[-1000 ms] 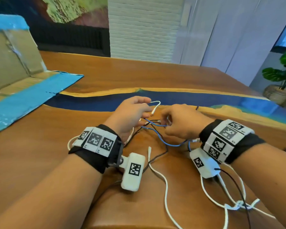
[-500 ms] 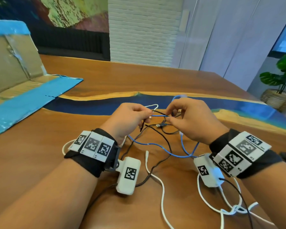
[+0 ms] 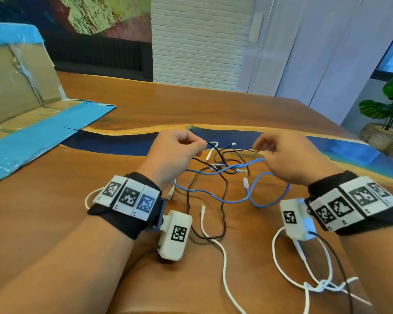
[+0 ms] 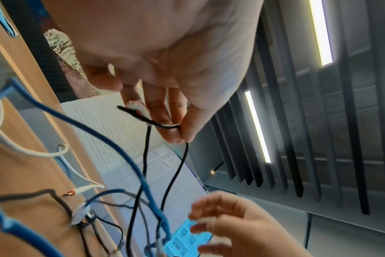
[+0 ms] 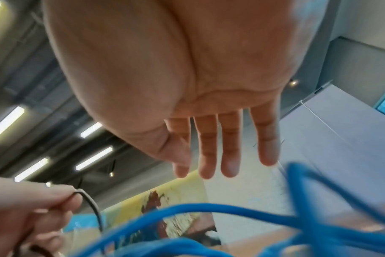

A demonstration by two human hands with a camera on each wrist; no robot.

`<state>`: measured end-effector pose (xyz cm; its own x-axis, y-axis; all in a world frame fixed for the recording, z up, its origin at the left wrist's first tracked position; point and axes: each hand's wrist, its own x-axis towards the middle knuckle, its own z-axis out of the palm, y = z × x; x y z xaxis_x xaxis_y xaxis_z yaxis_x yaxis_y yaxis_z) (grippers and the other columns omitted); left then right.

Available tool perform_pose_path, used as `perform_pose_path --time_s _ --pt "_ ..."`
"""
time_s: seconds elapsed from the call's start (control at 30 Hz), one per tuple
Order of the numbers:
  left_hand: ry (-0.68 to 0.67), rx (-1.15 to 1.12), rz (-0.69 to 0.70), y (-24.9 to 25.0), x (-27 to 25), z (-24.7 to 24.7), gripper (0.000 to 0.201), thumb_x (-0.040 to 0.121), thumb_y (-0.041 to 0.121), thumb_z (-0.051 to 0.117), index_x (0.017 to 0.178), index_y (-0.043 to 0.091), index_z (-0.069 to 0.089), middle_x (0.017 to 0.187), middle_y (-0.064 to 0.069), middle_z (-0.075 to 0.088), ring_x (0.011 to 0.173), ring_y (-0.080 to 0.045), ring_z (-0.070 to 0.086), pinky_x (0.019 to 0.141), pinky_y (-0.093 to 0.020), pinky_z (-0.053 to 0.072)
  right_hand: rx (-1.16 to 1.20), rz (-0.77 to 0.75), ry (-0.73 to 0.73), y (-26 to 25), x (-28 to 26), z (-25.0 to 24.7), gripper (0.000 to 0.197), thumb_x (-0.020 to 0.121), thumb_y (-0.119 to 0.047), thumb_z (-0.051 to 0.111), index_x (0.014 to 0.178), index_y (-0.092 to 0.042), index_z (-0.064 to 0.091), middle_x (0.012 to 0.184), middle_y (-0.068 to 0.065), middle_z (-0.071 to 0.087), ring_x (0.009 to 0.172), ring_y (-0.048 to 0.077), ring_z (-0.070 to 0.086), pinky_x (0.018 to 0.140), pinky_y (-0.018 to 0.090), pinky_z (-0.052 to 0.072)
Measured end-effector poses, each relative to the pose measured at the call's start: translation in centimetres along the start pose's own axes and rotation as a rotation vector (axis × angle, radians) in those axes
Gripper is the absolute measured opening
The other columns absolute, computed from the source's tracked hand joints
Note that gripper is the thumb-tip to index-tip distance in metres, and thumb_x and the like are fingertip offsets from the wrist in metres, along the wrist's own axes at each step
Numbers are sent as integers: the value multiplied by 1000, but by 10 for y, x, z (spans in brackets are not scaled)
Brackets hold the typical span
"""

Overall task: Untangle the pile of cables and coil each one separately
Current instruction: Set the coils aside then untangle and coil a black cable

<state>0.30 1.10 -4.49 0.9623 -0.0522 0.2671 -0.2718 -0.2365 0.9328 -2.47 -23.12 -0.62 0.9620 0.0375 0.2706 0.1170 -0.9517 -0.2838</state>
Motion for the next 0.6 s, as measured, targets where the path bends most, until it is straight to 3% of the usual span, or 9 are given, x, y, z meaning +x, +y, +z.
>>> perform_pose_path --time_s 0.07,0.13,0.2,0.27,0.37,0.47,0.53,0.6 --pt "-36 -12 50 4 -4 4 15 93 23 73 82 15 77 70 7 70 67 0 61 62 -14 49 201 -93 66 -16 1 6 21 92 -22 64 111 -30 69 104 -13 69 98 7 65 88 28 52" --pt "-48 -29 98 7 -8 9 14 96 21 69 85 13 75 67 3 68 67 -7 63 67 -20 52 366 -170 -47 -36 1 17 28 92 -36 68 120 -31 69 102 -13 73 96 1 68 86 25 53" --pt "-40 -122 132 9 -10 11 14 98 15 65 89 7 71 62 -1 65 62 -15 63 68 -28 54 397 -201 -127 -49 -1 28 19 97 -34 64 112 -30 75 88 -11 75 82 -3 68 75 21 53" --pt "-3 -229 126 8 -7 9 12 98 12 65 91 3 69 59 -5 60 59 -22 60 68 -35 56 442 -182 -97 -46 1 36 17 100 -27 62 102 -27 79 77 -7 74 70 1 66 65 17 50" --pt "36 -504 92 12 -6 0 5 97 4 62 98 6 67 59 -1 48 51 -18 48 63 -33 54 567 -111 -57 -28 4 41 13 96 -23 69 89 -25 80 75 -3 75 64 7 66 62 23 53" --pt "-7 -743 93 16 -6 -2 14 100 1 54 103 9 66 68 -2 54 51 -14 45 60 -29 52 613 -49 -64 -12 6 43 8 92 -25 73 86 -24 79 72 -4 74 62 8 61 62 27 52" --pt "-50 -790 91 18 -8 1 18 102 4 51 106 9 67 80 -4 67 53 -13 46 56 -28 50 652 -44 -67 -6 6 42 5 90 -23 76 91 -26 80 82 -3 77 72 9 68 69 28 57" --pt "-74 -748 80 18 -10 4 23 103 5 49 113 11 69 96 -4 74 55 -13 44 50 -24 41 675 -57 -145 -3 3 41 14 86 -20 79 98 -27 80 85 -2 76 79 12 70 78 31 60"
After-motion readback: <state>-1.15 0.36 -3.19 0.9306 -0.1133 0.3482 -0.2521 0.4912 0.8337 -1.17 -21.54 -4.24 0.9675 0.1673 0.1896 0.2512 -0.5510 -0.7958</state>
